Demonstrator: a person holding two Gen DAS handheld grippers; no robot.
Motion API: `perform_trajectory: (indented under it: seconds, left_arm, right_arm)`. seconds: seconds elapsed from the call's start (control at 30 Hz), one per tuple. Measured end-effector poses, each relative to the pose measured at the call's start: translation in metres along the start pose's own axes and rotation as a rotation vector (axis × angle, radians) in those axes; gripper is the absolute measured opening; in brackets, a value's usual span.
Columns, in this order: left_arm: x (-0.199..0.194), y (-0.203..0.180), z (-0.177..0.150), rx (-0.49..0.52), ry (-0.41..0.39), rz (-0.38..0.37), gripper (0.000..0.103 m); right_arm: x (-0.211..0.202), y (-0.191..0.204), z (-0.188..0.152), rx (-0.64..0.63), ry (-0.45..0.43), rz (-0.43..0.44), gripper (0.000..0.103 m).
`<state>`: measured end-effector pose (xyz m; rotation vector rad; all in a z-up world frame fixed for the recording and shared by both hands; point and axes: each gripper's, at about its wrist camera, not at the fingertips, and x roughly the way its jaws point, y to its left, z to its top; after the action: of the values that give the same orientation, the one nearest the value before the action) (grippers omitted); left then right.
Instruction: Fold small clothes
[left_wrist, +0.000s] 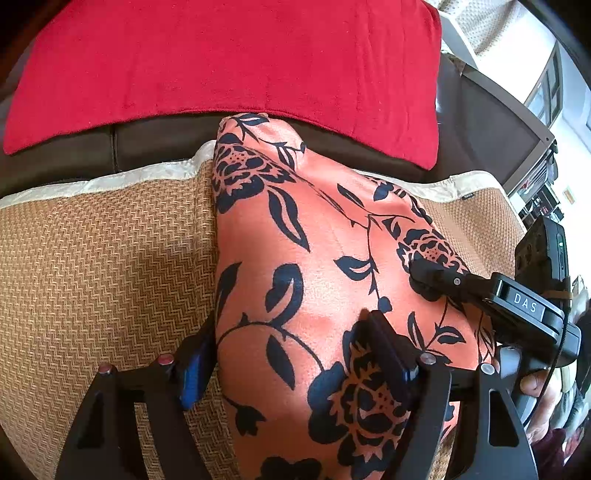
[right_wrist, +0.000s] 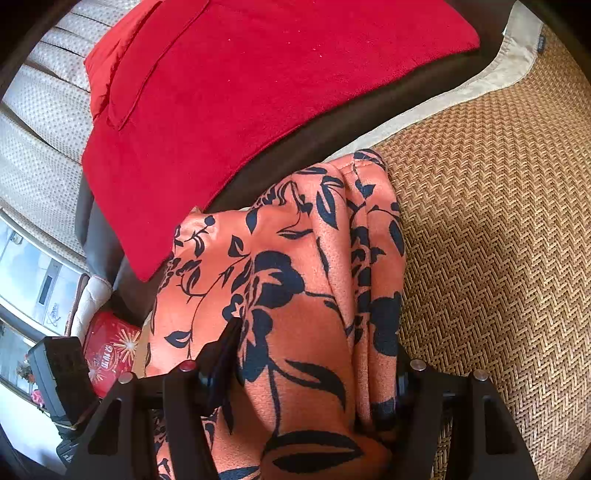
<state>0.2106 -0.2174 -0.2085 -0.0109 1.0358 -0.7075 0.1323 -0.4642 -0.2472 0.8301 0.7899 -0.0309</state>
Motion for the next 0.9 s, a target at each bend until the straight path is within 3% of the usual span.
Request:
perform_trajectory:
  seconds: [0.43,0.57,0.8,0.9]
  left_arm:
    - [0.003,-0.001,0.001,0.003,0.010,-0.007,0.078]
    - [0.009,0.002,0.002,-0.003,0.046,-0.040,0.079]
    - [0.015,-0.006,0.001,0.040,0.091,-0.051,0.090]
    - [0.017,-0.003,0.000,0.007,0.107,-0.113,0.090]
  right_arm:
    - [-0.001,-0.001,-0.001,0.002,0.003,0.006,0.067]
    - [-0.001,-0.001,-0.001,0.000,0.002,0.002,0.067]
    - [0.000,0.000,0.000,-0.004,0.004,-0.001,0.067]
    - [0.000,-0.002,0.001,-0.004,0.005,0.001,0.067]
